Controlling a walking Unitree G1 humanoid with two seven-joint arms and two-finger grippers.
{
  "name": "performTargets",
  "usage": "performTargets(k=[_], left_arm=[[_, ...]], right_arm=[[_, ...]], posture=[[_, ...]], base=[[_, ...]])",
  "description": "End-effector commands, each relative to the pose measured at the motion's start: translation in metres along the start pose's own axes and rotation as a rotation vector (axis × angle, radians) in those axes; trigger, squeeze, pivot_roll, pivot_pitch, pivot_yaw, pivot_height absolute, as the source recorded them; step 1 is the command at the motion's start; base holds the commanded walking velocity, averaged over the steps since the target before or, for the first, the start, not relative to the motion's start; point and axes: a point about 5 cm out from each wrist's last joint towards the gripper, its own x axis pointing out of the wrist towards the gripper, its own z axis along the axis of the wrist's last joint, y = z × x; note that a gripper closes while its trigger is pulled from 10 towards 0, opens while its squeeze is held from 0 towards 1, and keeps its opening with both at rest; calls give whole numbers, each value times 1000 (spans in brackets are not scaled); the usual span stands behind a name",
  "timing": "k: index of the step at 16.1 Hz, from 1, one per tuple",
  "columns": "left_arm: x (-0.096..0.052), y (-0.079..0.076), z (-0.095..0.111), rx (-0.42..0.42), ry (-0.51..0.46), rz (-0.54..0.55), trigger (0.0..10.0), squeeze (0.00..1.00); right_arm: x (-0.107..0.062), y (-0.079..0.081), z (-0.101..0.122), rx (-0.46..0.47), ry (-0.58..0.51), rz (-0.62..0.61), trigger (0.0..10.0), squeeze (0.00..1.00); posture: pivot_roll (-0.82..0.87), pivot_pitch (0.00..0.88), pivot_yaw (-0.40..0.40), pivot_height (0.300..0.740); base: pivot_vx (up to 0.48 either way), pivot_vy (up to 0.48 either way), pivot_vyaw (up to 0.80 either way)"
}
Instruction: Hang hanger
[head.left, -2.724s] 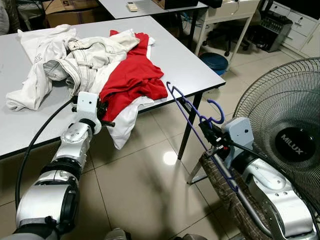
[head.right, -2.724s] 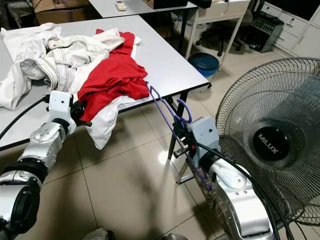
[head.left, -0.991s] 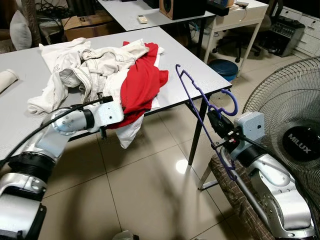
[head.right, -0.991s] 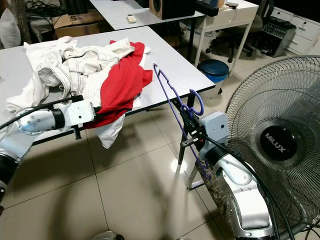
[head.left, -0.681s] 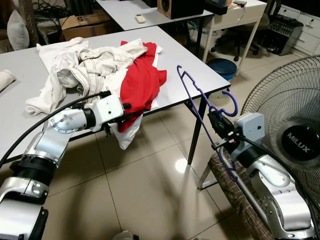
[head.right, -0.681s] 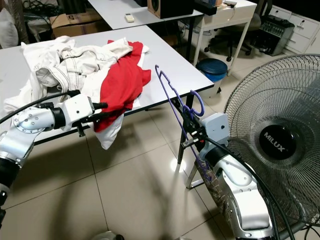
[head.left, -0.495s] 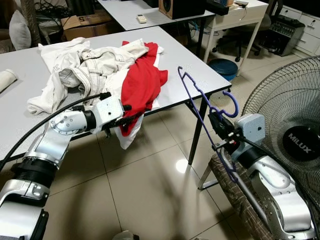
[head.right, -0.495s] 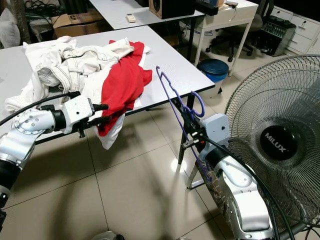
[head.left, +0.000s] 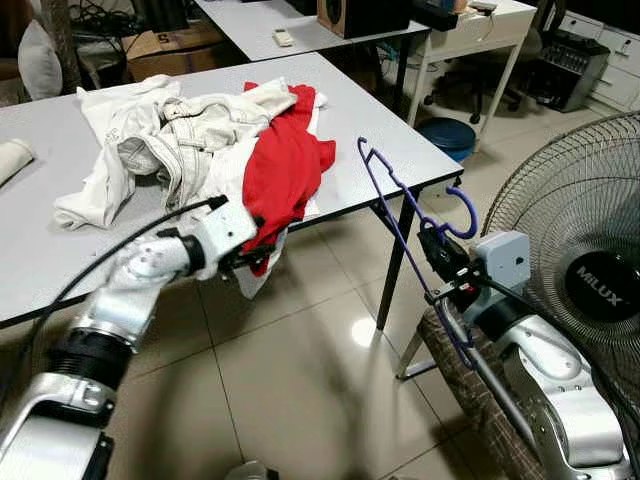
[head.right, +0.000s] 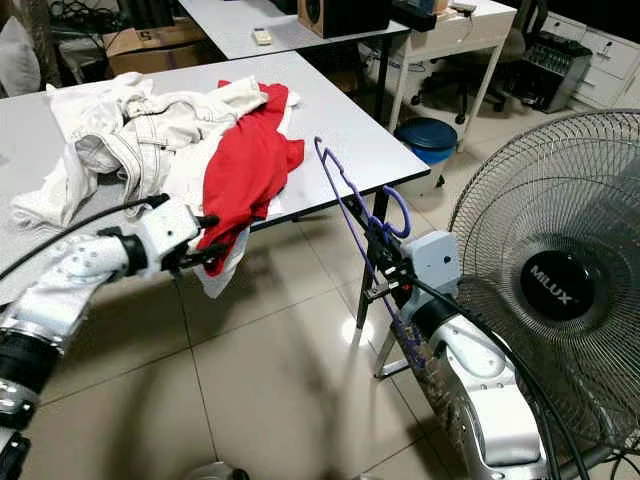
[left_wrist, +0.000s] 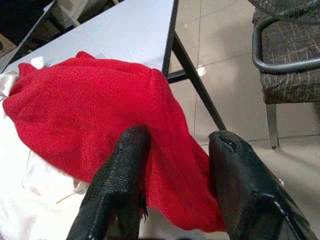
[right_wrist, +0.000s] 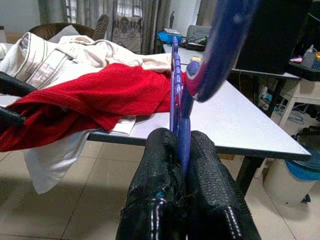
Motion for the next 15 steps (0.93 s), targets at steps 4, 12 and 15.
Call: performTargets(k=[4, 12, 15], left_arm=[[-9, 7, -1, -74, -25, 30, 0, 0], [-5, 16, -4, -101, -3, 114, 0, 0], [-1, 31, 18, -220, -133, 186, 0, 0]], right_arm=[[0, 0, 4, -14, -9, 2, 10000, 0], [-5, 7, 6, 8, -14, 131, 10000, 0], [-22, 16, 9, 60, 16, 351, 10000, 0]], posture=[[-128, 0, 50, 740], [-131, 0, 50, 740], [-137, 0, 46, 740]], base=[[0, 0, 0], [0, 0, 0], [0, 0, 0]])
